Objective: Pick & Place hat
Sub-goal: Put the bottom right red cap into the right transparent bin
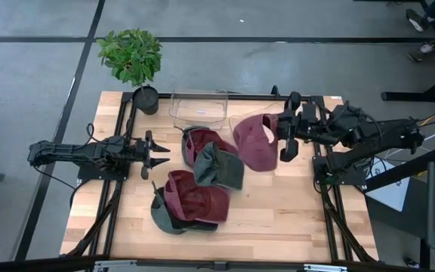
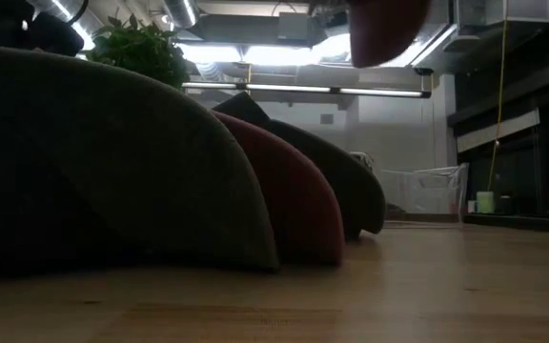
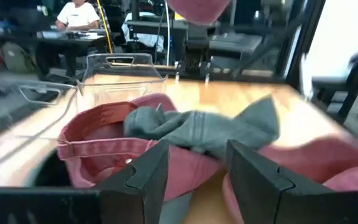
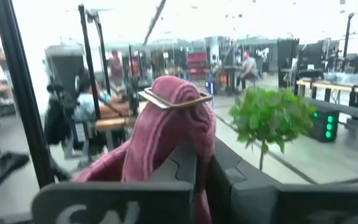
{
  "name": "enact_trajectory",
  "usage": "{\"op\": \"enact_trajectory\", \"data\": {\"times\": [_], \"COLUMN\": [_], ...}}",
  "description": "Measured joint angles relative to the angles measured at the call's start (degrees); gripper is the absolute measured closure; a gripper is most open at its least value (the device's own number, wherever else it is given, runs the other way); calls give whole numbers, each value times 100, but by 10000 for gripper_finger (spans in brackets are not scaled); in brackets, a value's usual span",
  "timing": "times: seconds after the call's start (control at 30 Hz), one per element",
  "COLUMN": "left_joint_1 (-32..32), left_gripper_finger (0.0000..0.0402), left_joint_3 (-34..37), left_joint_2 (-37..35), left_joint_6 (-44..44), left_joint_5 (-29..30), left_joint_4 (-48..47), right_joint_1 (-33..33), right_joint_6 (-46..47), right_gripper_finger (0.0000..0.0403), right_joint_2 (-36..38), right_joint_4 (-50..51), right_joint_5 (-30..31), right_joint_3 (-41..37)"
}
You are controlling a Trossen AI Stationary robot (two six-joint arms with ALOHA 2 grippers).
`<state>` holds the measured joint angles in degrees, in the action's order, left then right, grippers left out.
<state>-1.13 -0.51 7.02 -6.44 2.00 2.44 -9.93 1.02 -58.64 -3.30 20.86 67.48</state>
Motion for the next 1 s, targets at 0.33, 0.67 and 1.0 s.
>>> {"op": "enact_trajectory", "data": {"times": [0.33, 0.67, 1.0], "left_joint_1": [0, -12, -11], "left_gripper_finger": [245, 245, 245], "left_joint_3": [0, 0, -4], "left_joint_2": [-1, 27, 167], "left_joint_6": [-2966, -4237, -4651], "left_joint_5": [589, 1010, 1236], "left_joint_4": [623, 680, 1902], "right_joint_1": [2, 2, 26], "right_joint_6": [29, 160, 158], "right_gripper_finger": [390, 389, 389], "right_joint_2": [-13, -13, -14], "right_joint_4": [-620, -668, -668], "right_joint_5": [382, 815, 809], "right_joint_3": [0, 0, 0]}}
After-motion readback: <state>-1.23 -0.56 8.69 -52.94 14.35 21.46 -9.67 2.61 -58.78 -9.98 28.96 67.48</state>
